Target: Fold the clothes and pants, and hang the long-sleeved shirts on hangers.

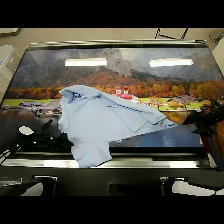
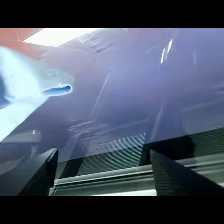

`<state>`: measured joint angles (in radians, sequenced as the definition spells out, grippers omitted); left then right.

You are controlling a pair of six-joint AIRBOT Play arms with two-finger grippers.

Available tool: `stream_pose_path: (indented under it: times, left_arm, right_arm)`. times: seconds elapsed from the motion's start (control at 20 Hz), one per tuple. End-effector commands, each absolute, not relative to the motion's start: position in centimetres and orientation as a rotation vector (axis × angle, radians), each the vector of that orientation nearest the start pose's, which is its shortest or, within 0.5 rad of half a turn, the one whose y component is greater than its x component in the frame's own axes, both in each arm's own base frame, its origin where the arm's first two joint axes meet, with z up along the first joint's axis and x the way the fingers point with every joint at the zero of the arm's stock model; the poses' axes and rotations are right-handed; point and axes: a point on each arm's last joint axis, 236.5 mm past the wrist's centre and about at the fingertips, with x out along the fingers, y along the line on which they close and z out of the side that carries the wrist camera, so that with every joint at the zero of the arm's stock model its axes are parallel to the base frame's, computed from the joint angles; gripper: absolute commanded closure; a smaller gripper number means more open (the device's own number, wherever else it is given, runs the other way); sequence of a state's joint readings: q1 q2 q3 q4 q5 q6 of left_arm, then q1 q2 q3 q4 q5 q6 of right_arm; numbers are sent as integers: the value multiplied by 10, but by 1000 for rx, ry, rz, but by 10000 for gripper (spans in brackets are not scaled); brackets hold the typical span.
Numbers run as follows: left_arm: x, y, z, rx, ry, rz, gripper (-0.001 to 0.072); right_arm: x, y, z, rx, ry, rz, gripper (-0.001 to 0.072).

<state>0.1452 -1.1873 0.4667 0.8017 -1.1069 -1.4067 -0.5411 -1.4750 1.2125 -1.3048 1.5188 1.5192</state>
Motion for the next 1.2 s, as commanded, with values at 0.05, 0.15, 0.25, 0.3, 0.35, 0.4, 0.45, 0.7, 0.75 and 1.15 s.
stream_pose_path:
  times: [0.05, 0.15, 0.25, 0.3, 0.35, 0.4, 0.45, 0.7, 0.75, 1.15]
  left_arm:
    - [229, -119, -109, -866, 1568, -167, 684]
    - [232, -120, -104, -862, 1559, -179, 684]
    - [234, -120, -100, -860, 1546, -183, 684]
    - [233, -120, -98, -859, 1545, -188, 684]
    - [232, -121, -96, -860, 1546, -193, 685]
    - [232, -122, -95, -859, 1547, -197, 685]
    - [231, -122, -94, -859, 1546, -201, 685]
    - [236, -127, -82, -882, 1513, -226, 684]
    - [238, -127, -79, -879, 1503, -228, 684]
    - [267, -125, -50, -815, 1407, -296, 685]
  right_arm:
    - [309, -86, -60, 574, 1611, -30, 27]
    - [314, -79, -75, 486, 1611, 10, 29]
    - [322, -77, -86, 439, 1599, 30, 33]
    - [325, -74, -89, 428, 1596, 42, 33]
    - [327, -70, -93, 407, 1597, 69, 38]
    - [329, -67, -96, 382, 1597, 89, 40]
    - [332, -64, -99, 352, 1594, 106, 44]
    - [351, -63, -103, 295, 1532, 99, 178]
    - [348, -62, -102, 297, 1542, 103, 217]
    - [339, -29, -89, 408, 1583, 225, 658]
